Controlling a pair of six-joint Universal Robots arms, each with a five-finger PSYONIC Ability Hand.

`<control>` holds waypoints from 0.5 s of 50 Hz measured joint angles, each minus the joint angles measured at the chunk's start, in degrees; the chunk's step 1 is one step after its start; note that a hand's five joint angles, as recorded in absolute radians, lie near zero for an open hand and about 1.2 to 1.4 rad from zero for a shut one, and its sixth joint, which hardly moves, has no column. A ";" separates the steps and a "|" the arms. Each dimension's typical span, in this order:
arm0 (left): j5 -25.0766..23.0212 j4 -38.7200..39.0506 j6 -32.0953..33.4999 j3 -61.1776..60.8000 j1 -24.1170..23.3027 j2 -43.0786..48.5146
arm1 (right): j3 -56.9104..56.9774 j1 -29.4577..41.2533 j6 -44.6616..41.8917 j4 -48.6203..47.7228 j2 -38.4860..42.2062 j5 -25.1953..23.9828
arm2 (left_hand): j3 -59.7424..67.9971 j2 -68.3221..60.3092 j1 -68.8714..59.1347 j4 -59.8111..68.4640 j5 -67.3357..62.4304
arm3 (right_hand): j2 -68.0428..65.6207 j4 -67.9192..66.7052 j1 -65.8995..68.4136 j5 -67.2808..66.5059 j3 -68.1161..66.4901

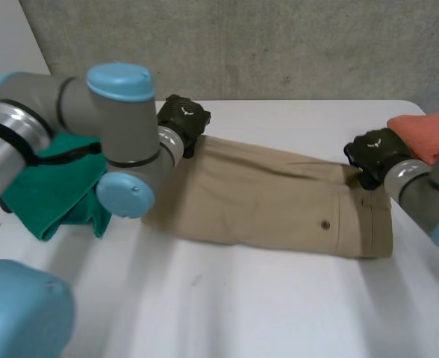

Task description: Fold the laundry.

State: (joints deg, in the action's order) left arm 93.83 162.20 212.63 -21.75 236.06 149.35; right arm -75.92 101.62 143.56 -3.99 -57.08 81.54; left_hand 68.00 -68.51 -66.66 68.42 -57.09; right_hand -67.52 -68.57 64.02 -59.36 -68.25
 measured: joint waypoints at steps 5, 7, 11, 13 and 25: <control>0.01 1.60 1.66 12.83 -0.29 9.40 | 3.58 1.02 -2.25 -12.13 7.75 2.84 | -4.34 5.16 3.31 -4.71 3.37 | 20.77 20.52 -17.79 21.20 20.74; 0.04 2.65 1.89 15.49 -0.59 11.41 | 4.78 1.35 -3.28 -15.72 10.08 4.14 | -18.76 19.37 18.68 -18.08 16.59 | 37.01 36.06 -33.91 37.58 36.44; 0.98 6.06 1.75 17.55 -1.45 13.14 | 6.96 2.10 -4.36 -21.42 13.37 7.93 | -45.02 45.86 49.75 -46.21 44.37 | 55.08 55.32 -51.17 56.43 55.61; 2.16 8.02 1.20 16.06 -2.02 12.25 | 7.37 2.43 -3.65 -22.44 13.49 9.70 | -55.89 56.38 55.92 -56.94 54.22 | 55.20 56.22 -51.18 56.93 56.26; 2.32 16.56 -7.28 -13.41 -3.09 -6.39 | 0.55 0.10 7.93 12.17 -0.99 5.22 | -56.14 56.76 55.92 -57.10 54.23 | 55.20 56.22 -51.18 56.92 56.26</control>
State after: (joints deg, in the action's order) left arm 96.15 178.76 205.35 -35.16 232.97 142.96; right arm -75.37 101.72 151.50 8.18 -58.07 86.77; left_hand 11.86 -11.75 -10.74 11.33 -2.87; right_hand -12.32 -12.35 12.84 -2.44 -11.99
